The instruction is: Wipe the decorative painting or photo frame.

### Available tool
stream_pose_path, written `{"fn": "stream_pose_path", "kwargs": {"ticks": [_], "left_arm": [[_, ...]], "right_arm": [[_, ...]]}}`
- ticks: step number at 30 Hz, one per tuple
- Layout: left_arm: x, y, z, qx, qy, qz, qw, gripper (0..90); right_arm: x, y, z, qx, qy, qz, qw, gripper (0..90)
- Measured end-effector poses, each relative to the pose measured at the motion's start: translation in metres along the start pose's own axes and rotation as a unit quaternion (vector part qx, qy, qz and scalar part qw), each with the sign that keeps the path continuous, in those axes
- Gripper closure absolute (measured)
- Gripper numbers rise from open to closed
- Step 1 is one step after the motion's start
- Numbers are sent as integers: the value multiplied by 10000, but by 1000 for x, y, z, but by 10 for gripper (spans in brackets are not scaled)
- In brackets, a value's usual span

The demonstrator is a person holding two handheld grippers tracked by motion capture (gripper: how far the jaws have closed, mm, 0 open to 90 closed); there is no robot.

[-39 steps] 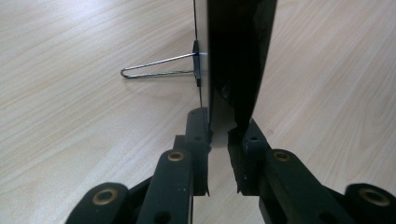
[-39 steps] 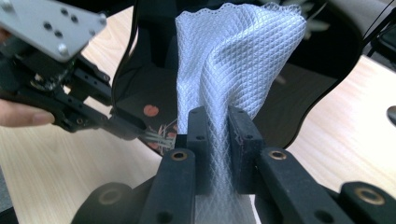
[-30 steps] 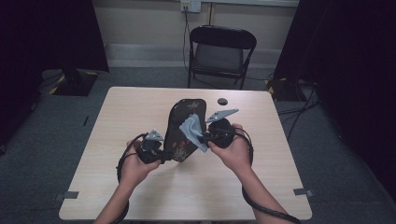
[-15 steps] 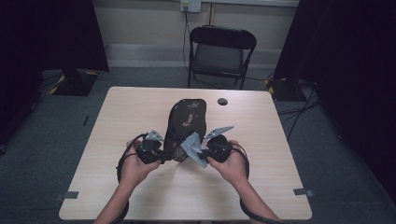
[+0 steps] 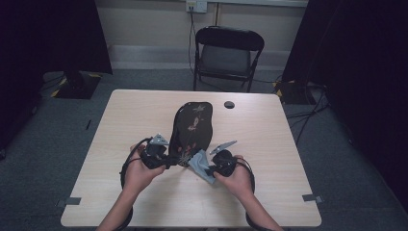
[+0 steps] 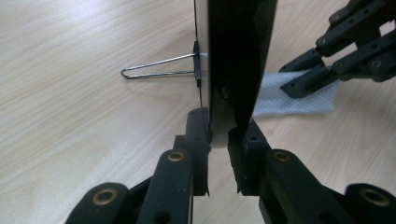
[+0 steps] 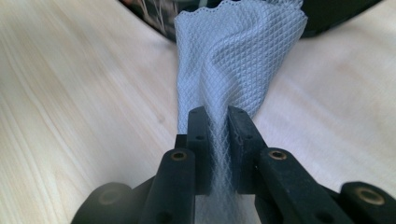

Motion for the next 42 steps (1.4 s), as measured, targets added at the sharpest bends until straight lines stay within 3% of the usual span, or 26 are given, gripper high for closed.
{"fn": "stream_pose_path", "kwargs": {"ticks": [6, 9, 13, 14, 15, 16, 18, 24, 26, 27, 28, 33, 42], "left_arm": [[0, 0, 0, -6, 1, -1, 10000, 786], [0, 0, 0, -10, 2, -3, 10000, 786], [0, 1, 0, -32, -1, -9, 10000, 786], [0, 0, 0, -40, -10, 5, 10000, 786], [0, 0, 0, -40, -10, 5, 10000, 786], [0, 1, 0, -39, -16, 4, 10000, 786], [0, 0, 0, -7, -28, 12, 10000, 786], [1, 1, 0, -16, -8, -17, 10000, 786], [1, 1, 0, -30, -15, -8, 10000, 786], [1, 1, -1, -10, -10, -13, 10000, 786], [1, 1, 0, -12, -20, -8, 10000, 786], [0, 0, 0, -8, -46, 21, 10000, 786], [1, 1, 0, -15, -18, -9, 10000, 786]], "right_arm": [[0, 2, 7, 48, -32, -31, 10000, 809], [-11, 2, 3, 31, 73, 13, 10000, 809], [-37, 1, -9, -79, 292, 139, 9994, 809], [-54, 1, -18, -125, 446, 225, 9987, 809], [-54, 1, -18, -125, 446, 225, 9987, 809], [-70, 1, -27, -163, 608, 298, 9976, 810], [-77, 1, -31, -179, 671, 318, 9971, 809], [-125, -6, -61, -312, 1222, 474, 9909, 810], [-142, -11, -73, -391, 1521, 519, 9862, 810], [-142, -11, -73, -391, 1521, 519, 9862, 810], [-148, -15, -78, -397, 1722, 421, 9834, 810], [-141, -21, -82, -475, 1720, 365, 9833, 810], [-104, -18, -67, -441, 1235, 310, 9909, 809]]}}
Point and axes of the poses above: each handheld gripper's, and its own axes: x roughly forward along the jaws, z roughly out of its underside, y roughly to its right, the point moved 2 cm from there along x, roughly forward along the jaws, and after that the axes turned 8 degrees about -y, right-handed, at the moved point
